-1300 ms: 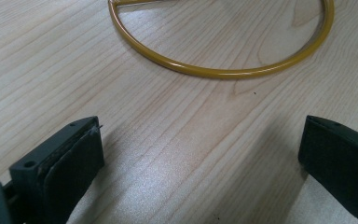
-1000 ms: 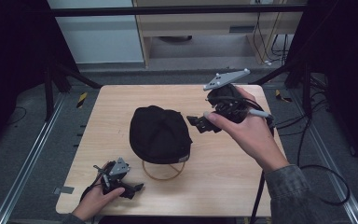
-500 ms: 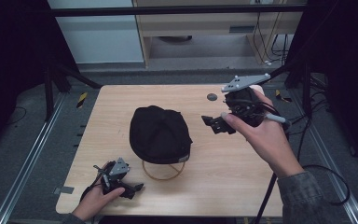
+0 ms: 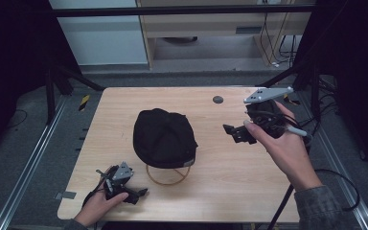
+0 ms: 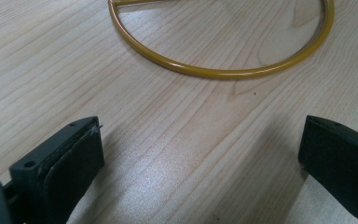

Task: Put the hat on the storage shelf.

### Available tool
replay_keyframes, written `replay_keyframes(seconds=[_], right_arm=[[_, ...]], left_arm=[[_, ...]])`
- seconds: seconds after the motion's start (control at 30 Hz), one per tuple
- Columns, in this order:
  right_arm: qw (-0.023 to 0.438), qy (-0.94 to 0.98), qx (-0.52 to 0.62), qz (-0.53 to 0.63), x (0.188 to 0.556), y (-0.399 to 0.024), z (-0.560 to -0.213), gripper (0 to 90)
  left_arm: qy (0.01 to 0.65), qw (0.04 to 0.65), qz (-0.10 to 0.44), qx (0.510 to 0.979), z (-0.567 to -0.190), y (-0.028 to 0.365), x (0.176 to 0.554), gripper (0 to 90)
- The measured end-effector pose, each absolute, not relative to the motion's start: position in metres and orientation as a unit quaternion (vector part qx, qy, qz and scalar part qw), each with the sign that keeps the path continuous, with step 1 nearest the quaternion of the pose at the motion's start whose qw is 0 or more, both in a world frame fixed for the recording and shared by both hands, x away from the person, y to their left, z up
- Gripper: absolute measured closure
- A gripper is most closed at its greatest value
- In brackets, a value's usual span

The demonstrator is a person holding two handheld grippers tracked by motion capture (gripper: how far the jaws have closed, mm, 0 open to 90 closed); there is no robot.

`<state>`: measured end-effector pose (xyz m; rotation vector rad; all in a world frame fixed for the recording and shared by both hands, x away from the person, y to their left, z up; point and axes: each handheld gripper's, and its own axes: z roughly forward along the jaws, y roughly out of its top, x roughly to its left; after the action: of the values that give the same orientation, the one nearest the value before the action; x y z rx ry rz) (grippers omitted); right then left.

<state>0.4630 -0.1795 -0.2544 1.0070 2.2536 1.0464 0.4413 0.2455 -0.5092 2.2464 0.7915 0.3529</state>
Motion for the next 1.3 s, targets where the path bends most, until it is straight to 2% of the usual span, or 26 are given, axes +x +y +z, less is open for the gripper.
replay_keyframes(seconds=[0.27,0.73,1.3], right_arm=[[0.238,0.822,0.373,0.359,0.460,-0.190,-0.270,8.2],[0.228,0.814,0.399,0.354,0.456,-0.213,-0.314,8.6],[0.207,0.820,0.406,0.347,0.450,-0.208,-0.373,10.4]], left_arm=[[0.307,0.359,0.138,0.871,-0.509,0.245,0.441,0.0],[0.307,0.358,0.136,0.872,-0.509,0.246,0.441,0.0],[0.303,0.358,0.135,0.873,-0.509,0.245,0.441,0.0]])
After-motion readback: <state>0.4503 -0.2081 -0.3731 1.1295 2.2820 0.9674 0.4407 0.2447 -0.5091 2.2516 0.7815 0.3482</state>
